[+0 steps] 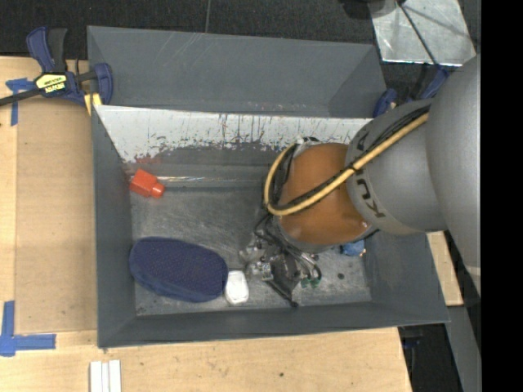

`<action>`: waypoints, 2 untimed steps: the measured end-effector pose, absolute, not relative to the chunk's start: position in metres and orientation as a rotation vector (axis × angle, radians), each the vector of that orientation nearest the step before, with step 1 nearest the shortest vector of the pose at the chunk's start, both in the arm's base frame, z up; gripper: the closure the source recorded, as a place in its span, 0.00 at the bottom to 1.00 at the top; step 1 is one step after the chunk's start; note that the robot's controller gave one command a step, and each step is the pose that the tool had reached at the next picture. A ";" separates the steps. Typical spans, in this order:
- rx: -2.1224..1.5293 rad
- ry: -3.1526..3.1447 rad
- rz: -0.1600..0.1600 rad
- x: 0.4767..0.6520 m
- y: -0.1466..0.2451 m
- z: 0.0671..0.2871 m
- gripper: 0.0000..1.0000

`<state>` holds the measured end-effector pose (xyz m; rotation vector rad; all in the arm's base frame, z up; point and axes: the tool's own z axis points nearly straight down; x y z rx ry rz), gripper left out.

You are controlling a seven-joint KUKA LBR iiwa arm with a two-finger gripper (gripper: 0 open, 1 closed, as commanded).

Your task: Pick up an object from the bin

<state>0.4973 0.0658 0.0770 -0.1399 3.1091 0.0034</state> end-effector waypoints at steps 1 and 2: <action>-0.062 3.129 -0.001 0.507 0.033 0.200 1.00; -0.067 3.138 0.000 0.504 0.034 0.195 0.00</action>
Offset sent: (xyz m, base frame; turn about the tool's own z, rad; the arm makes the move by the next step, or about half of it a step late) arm 0.0063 -0.0312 0.1178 0.0473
